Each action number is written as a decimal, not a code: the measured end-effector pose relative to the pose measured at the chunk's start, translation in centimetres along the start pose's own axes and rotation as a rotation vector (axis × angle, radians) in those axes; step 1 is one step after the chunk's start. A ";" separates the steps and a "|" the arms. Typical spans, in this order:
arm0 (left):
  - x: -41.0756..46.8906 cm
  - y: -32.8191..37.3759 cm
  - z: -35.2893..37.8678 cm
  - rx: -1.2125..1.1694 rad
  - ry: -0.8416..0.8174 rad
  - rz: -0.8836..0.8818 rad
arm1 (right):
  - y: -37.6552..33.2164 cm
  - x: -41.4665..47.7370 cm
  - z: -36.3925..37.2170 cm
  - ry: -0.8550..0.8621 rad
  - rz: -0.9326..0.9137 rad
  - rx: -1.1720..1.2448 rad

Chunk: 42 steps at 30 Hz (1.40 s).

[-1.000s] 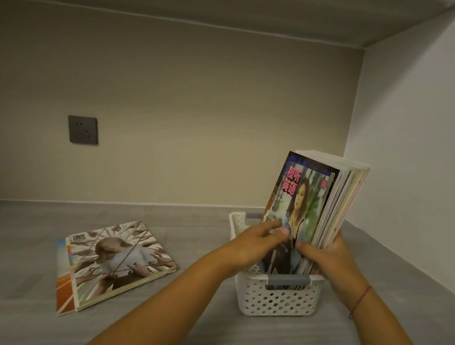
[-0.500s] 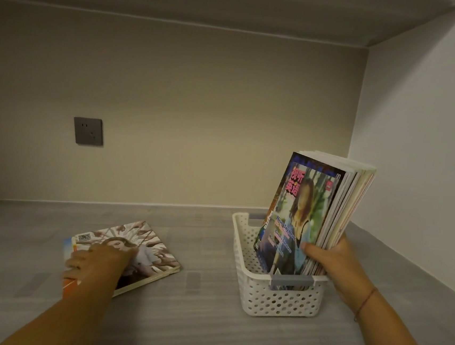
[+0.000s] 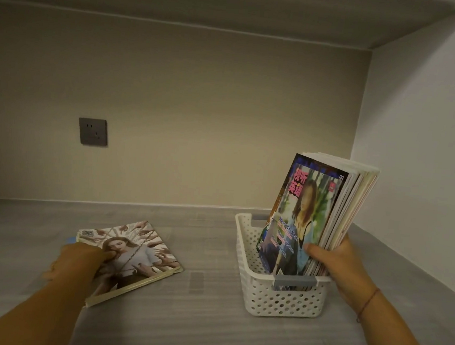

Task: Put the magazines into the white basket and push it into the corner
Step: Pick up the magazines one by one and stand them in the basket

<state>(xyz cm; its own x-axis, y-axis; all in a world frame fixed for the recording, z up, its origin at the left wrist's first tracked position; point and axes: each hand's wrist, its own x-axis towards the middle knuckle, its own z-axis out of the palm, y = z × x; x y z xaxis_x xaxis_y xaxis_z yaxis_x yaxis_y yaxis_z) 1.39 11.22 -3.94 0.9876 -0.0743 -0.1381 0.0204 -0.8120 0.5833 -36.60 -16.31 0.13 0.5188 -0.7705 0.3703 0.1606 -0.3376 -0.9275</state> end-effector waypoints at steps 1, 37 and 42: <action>0.1 0.1 -0.1 0.029 -0.026 0.014 | 0.0 0.0 0.0 0.000 0.001 0.000; -6.0 10.1 -1.1 -0.665 0.415 0.590 | 0.3 0.3 -0.1 -0.001 -0.002 -0.011; -13.6 15.4 -1.6 -0.854 0.503 0.720 | 0.6 0.4 -0.1 -0.009 0.000 -0.004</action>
<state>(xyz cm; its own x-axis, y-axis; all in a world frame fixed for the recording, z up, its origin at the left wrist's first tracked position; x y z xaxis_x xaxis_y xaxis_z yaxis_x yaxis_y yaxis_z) -11.44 0.60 8.18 0.7617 0.0357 0.6469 -0.6465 -0.0230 0.7626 -36.38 -16.88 -0.22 0.5267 -0.7655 0.3696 0.1573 -0.3395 -0.9274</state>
